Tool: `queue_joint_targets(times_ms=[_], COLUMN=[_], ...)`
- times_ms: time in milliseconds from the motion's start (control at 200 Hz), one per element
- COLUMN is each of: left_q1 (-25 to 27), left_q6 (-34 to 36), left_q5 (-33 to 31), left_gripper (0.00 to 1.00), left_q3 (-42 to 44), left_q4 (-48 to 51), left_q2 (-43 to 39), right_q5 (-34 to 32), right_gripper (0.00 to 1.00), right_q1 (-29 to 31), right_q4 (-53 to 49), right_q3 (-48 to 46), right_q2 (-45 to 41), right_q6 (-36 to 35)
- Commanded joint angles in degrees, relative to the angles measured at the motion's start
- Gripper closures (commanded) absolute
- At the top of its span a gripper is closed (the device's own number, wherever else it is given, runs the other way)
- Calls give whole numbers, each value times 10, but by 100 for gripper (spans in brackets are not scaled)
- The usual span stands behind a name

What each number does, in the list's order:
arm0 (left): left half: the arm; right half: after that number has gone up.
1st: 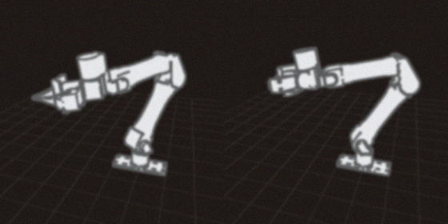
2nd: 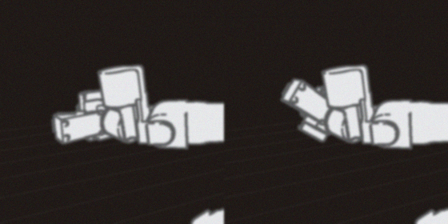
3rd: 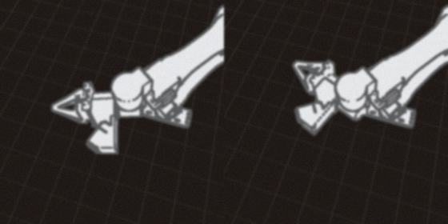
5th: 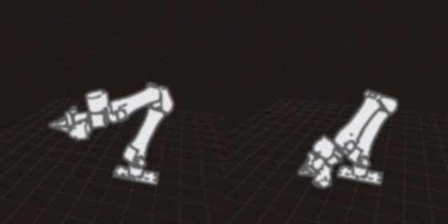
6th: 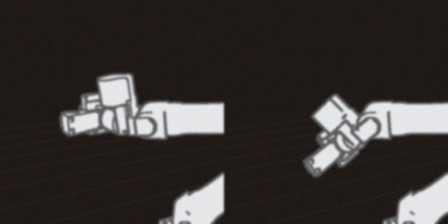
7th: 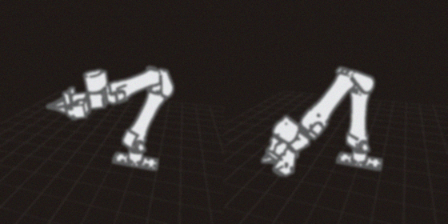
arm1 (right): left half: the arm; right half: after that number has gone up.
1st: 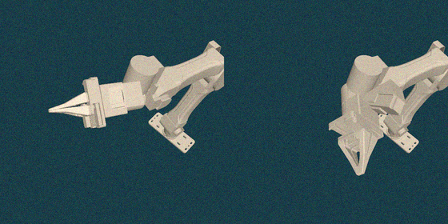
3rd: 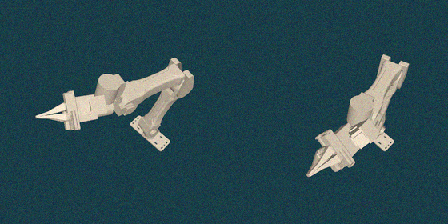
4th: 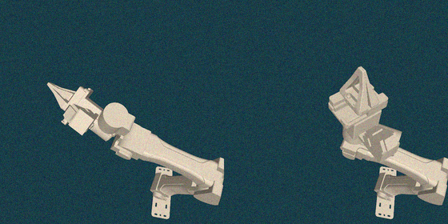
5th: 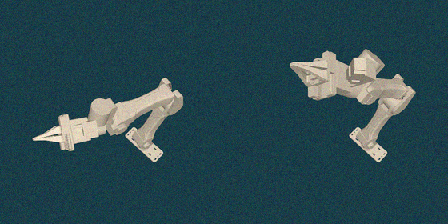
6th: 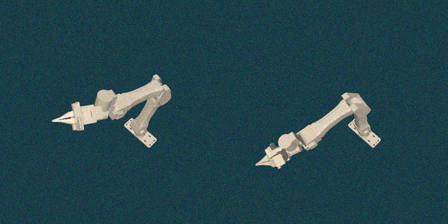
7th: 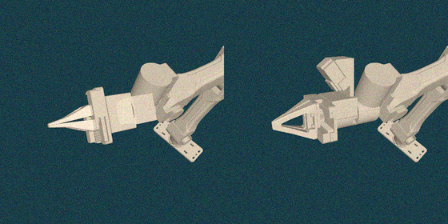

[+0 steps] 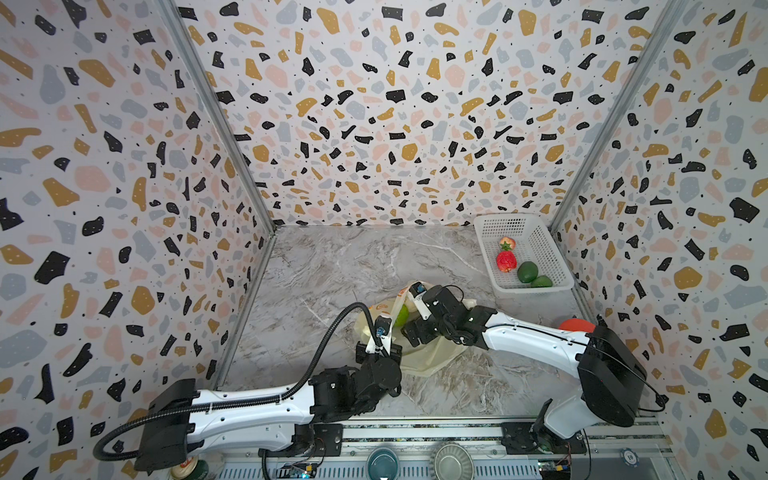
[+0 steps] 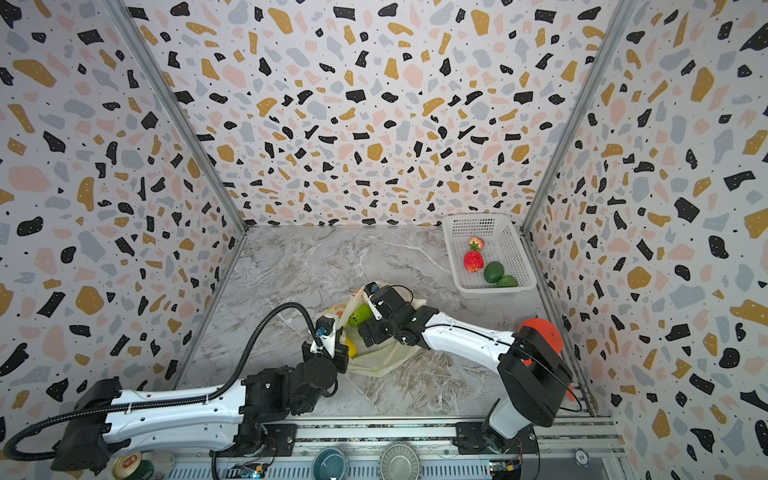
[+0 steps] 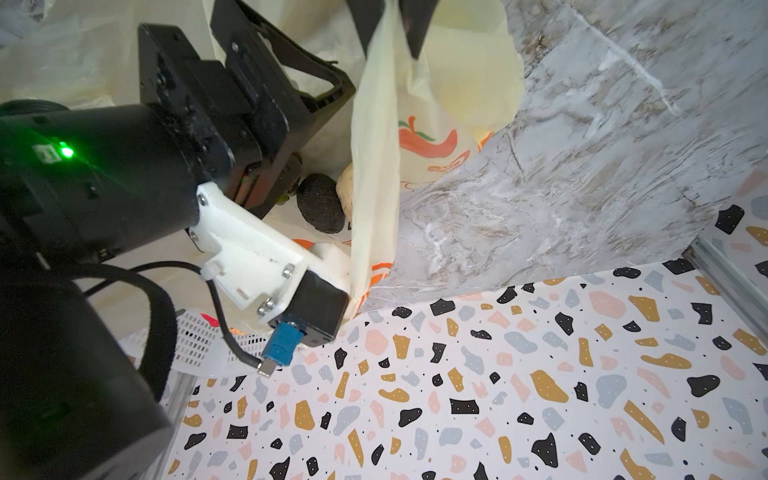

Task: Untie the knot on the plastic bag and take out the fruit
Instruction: 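Lower the right gripper onto the light green bumpy fruit and close on it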

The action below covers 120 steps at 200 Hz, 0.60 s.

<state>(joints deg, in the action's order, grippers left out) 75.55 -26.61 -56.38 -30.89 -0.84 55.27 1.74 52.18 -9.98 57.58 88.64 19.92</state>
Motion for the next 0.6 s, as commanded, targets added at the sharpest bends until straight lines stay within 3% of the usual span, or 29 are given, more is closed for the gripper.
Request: queue_joint_targets(times_ms=[0, 370, 596], left_q1=[-1, -2, -2], left_q6=[-10, -28, -18], left_q5=[-14, -22, 2], left_gripper=[100, 100, 100], left_q3=[1, 8, 3], left_q4=[-4, -11, 3], left_q2=[-10, -26, -4], right_q5=[1, -19, -11], right_gripper=[7, 8, 7], right_q1=[17, 87, 59], right_q4=[7, -21, -3], right_q3=[-12, -121, -52], right_q2=[-28, -66, -14], right_q6=[6, 39, 33])
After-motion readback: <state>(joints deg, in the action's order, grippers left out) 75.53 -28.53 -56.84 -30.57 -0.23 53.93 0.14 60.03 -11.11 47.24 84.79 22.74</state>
